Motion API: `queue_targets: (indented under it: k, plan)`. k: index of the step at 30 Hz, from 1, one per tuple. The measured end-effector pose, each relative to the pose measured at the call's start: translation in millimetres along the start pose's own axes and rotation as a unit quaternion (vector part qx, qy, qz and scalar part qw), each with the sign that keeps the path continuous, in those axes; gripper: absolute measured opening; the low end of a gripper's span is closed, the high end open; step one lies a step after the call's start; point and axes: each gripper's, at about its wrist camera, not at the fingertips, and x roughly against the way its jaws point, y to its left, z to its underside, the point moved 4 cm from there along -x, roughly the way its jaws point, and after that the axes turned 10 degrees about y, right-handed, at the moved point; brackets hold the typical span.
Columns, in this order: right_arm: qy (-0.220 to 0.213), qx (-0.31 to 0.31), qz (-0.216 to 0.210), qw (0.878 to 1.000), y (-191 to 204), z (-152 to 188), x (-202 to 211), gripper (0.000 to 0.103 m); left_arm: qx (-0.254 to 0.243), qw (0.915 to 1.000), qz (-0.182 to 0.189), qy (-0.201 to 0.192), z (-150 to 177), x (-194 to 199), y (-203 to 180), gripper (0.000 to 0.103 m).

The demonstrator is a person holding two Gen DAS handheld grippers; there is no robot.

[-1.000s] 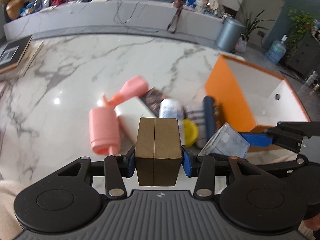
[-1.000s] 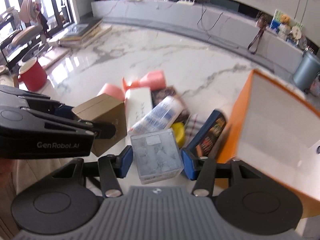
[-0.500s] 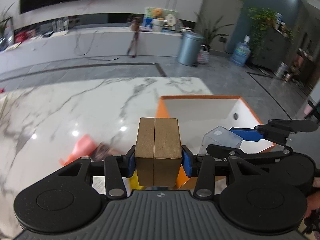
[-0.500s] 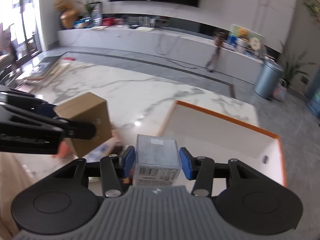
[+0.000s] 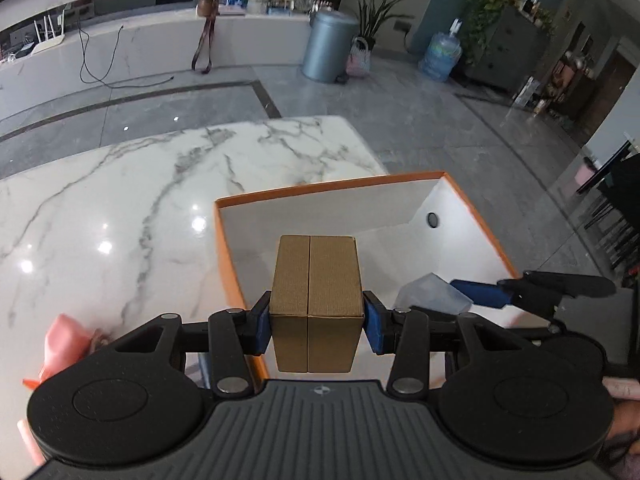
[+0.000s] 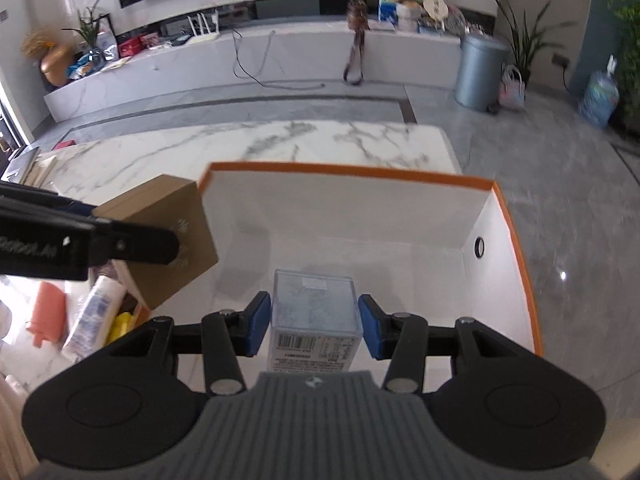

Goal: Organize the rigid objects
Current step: 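Carry both boxes into the orange box and release the brown box from the left tool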

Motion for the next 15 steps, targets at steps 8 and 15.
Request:
queue_targets:
  k: [8, 15]
  plan:
    - [0.047, -0.039, -0.016, 0.998, -24.7, -19.5, -53.3, 0.048, -0.074, 0.9937, -0.081, 0.020, -18.0, -51.3, -7.1, 0.051]
    - [0.061, -0.053, -0.009, 0.997, -38.4, -39.3, -82.6, 0.048, -0.126, 0.9828, -0.131, 0.032, -23.5, -85.7, -8.4, 0.051]
